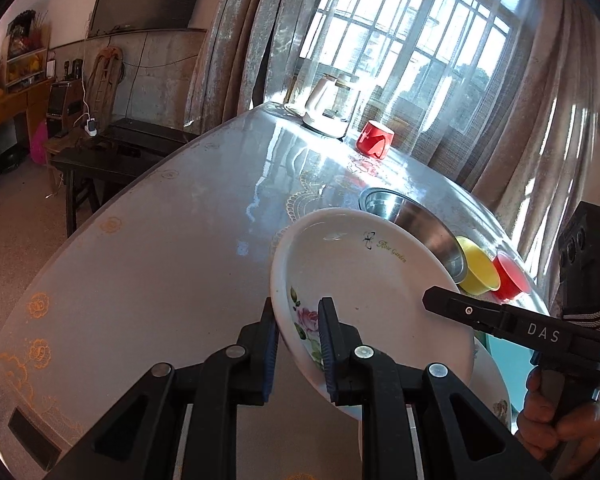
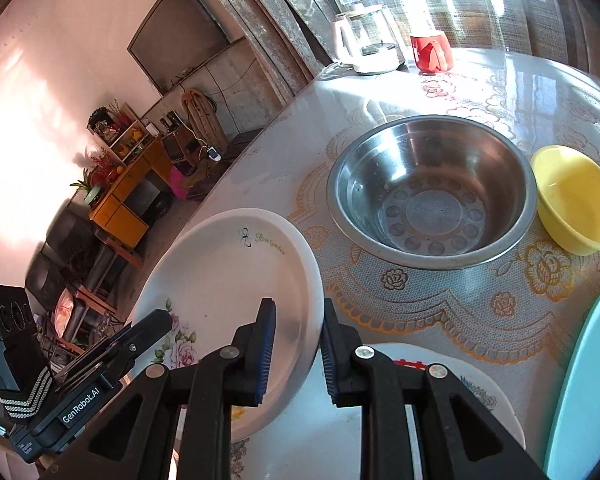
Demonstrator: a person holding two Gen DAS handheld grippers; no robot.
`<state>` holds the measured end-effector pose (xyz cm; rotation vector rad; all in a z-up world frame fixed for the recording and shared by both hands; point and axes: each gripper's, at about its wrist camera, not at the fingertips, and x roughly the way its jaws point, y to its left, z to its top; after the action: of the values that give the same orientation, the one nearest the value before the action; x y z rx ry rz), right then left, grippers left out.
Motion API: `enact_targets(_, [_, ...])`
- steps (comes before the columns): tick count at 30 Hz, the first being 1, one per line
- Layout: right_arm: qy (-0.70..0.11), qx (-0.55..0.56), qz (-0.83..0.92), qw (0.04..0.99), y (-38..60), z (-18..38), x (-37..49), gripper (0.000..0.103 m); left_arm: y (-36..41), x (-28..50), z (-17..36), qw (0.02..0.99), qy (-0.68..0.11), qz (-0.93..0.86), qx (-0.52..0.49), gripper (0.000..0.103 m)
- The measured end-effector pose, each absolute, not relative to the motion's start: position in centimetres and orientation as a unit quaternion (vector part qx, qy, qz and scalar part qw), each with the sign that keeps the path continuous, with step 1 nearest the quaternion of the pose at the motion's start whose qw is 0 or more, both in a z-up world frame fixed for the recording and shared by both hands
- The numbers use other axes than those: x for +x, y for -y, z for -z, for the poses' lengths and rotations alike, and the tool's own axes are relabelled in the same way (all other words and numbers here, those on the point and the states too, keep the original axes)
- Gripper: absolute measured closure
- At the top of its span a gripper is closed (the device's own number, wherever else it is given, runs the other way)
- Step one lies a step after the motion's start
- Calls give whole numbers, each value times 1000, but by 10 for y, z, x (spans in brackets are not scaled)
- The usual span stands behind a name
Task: Organize plates and bowls
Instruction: 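Lift the rose plate with both tools and carry it over the teal plate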
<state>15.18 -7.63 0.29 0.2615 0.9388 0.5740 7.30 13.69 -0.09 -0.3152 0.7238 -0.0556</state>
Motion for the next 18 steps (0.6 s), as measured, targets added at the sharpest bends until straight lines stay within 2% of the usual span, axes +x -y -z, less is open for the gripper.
enact_targets(18, [-409,182,-223,866,161,-12,112,81,-52,71,-14,924,-357,101,-97,84])
